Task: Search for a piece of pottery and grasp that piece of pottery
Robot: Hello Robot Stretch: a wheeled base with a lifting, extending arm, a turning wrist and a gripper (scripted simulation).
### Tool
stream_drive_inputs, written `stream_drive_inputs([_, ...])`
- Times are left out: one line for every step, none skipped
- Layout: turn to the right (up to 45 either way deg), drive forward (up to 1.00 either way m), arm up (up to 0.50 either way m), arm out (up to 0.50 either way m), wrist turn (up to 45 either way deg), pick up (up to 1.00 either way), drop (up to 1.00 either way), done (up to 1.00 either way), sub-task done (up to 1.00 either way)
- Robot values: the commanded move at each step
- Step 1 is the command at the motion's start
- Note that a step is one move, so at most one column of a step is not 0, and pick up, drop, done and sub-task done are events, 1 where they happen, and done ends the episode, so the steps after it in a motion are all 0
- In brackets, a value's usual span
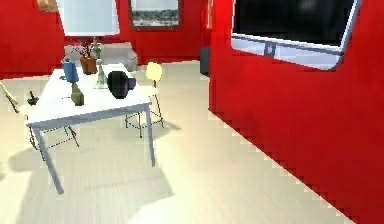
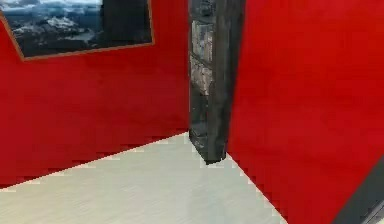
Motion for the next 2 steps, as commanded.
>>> stream_drive_inputs([0.0,1.0,0.0,0.0,0.0,0.0,0.0,0.0,0.0])
stream_drive_inputs([3.0,0.0,0.0,0.0,0.0,0.0,0.0,0.0,0.0])
